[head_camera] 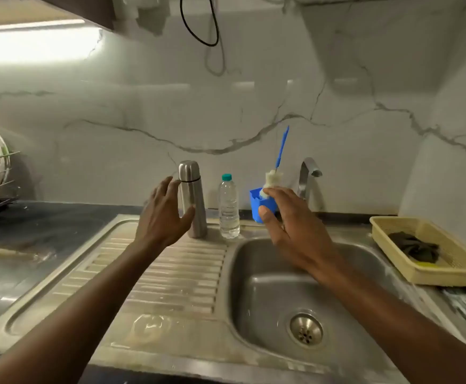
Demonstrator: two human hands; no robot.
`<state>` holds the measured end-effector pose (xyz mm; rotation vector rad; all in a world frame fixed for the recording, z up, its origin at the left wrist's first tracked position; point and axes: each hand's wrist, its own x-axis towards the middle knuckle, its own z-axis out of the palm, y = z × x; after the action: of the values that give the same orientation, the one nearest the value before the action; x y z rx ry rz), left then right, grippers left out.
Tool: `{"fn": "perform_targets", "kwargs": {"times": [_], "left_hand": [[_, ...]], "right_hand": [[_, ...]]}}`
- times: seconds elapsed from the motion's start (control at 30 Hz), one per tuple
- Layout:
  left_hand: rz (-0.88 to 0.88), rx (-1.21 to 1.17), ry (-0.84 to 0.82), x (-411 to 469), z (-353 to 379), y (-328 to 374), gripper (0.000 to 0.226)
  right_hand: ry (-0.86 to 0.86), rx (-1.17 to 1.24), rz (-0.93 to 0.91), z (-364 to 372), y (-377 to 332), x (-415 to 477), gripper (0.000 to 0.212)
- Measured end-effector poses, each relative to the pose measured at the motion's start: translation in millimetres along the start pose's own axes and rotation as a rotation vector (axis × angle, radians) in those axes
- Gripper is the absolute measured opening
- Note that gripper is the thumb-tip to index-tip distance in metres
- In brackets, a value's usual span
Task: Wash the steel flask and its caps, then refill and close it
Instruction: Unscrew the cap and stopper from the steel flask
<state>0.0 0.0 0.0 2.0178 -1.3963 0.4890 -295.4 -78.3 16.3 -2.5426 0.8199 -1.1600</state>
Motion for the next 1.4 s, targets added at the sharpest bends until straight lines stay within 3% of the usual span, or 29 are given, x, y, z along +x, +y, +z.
{"fn": "perform_targets", "kwargs": {"times": [0.13,0.33,0.43,0.57,0.9,1.07,1.27,1.4], "left_hand": [[-0.126,-0.112,-0.049,44.4,24.4,-4.5,0.094],[-0.413,-0.343,0.003,93.1,74.8,-19.4,0.119],[-0.495,-0.468,0.016,98.7,96.3,-26.7,0.102],[-0.540,-0.585,0.060,96.6,107.0,-24.3,0.077],[-0.319,-0.463,0.095,52.9,40.7,5.3,0.074],[-0.199,-0.369,0.037,15.3,-15.3,46.4,0.077],[-0.101,-0.338,-0.053,-46.2,-49.1,107.2,0.069],[-0.052,-0.297,-0.072,-72.3,-48.8,135.2,0.069]], "right_hand": [[-0.032,0.056,0.062,5.5,5.7,25.4,0.048],[-0.059,0.069,0.084,15.4,25.0,53.0,0.050],[-0.058,0.077,0.100,20.4,35.9,57.2,0.055],[-0.075,0.078,0.119,19.1,43.0,58.9,0.046],[-0.037,0.092,0.082,-19.5,36.6,47.0,0.047],[-0.031,0.171,0.069,-43.0,13.6,37.5,0.050],[-0.164,0.216,0.008,-69.4,-36.9,26.4,0.064],[-0.243,0.072,-0.019,-79.5,-57.7,20.2,0.067]]}}
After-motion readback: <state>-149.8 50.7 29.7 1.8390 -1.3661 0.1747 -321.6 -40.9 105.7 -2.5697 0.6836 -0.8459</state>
